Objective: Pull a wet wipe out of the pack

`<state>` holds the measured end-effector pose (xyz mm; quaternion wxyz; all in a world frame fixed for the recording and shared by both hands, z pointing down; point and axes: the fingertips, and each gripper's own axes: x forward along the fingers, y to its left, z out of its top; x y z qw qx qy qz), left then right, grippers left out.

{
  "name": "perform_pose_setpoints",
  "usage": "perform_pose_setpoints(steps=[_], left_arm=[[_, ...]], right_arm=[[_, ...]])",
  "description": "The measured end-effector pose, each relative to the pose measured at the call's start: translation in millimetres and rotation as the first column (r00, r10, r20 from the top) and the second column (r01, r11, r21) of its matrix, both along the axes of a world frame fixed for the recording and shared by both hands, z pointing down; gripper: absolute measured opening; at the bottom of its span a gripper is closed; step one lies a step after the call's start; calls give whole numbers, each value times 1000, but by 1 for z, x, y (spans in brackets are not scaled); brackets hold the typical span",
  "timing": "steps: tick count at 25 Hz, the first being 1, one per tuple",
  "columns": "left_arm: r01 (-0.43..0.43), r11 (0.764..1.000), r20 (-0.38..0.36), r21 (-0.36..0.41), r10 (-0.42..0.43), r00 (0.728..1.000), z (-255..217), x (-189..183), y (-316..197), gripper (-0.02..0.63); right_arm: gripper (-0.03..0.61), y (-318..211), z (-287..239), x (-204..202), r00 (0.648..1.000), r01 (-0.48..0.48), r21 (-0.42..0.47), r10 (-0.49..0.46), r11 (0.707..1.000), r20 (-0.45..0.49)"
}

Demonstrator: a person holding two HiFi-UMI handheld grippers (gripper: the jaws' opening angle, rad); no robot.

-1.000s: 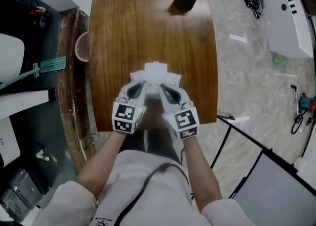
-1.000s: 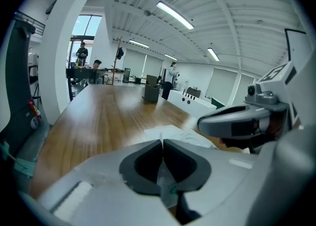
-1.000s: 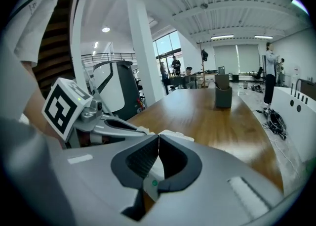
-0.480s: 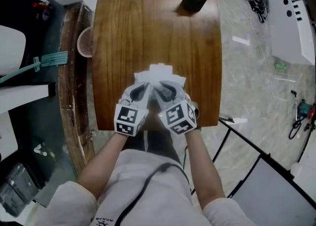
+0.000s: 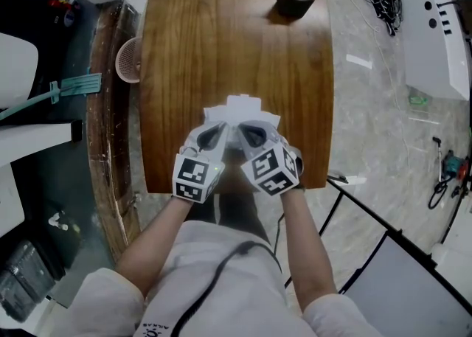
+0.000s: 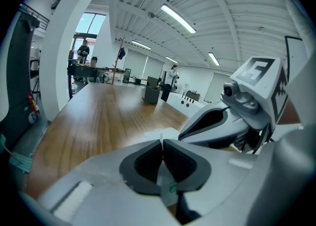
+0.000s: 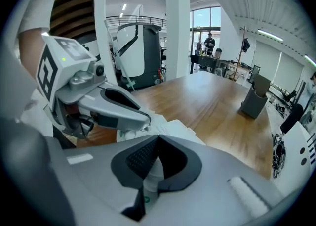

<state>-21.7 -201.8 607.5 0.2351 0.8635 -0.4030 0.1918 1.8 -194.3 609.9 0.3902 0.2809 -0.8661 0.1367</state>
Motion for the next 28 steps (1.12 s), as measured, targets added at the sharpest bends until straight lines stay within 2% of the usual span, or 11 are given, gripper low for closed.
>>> perform_pose_setpoints(steps=[6, 10, 20, 28], left_arm=[[4, 1000, -11, -5, -4, 1000, -1, 0, 0, 9], [7, 1000, -11, -6, -7, 1000, 0, -1, 0, 9], [11, 1000, -15, -5, -11, 1000, -2, -1, 0, 9], [8, 1000, -20, 11, -8, 1000, -9, 1, -2, 9]], right_arm=[[8, -4, -17, 7, 992, -78, -11, 79, 997, 97], [6, -7, -33, 12, 973, -141, 7, 138, 990, 183], [5, -7, -67, 16, 948, -189, 70, 163, 980, 274], [5, -3, -95, 17, 938, -205, 112, 162, 972, 308]])
